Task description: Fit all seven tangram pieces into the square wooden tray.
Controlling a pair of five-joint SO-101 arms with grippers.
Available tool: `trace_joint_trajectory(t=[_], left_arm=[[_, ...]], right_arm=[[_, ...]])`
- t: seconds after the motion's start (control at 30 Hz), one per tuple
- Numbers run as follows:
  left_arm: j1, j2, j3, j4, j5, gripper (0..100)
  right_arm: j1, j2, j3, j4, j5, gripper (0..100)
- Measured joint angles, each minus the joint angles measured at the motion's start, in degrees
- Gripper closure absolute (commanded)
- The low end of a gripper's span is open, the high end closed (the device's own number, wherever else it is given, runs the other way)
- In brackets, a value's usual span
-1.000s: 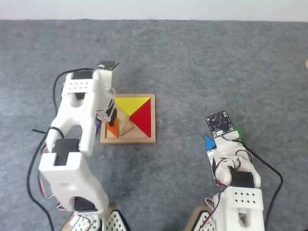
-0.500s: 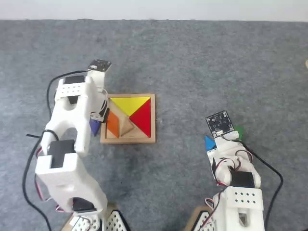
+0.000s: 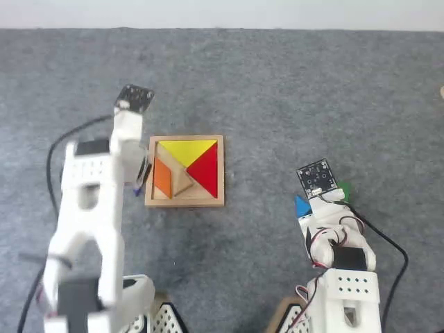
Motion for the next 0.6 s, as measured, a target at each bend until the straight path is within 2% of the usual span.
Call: trace_joint_trajectory(t=[0.17,0.3,0.6], left_arm=[[4.31,-1.49,3.34,1.85,-1.23,90],[4.84,1.67,3.69,1.58,-2.20,90],[5.71,13.45,3.69,-6.68,-2.73,90]], right_arm=[[0.00,0.00,0.00,0.00,0.00,85.4],[0.00,0.00,0.00,0.00,0.00,85.4],[0.00,0.00,0.00,0.00,0.00,85.4]])
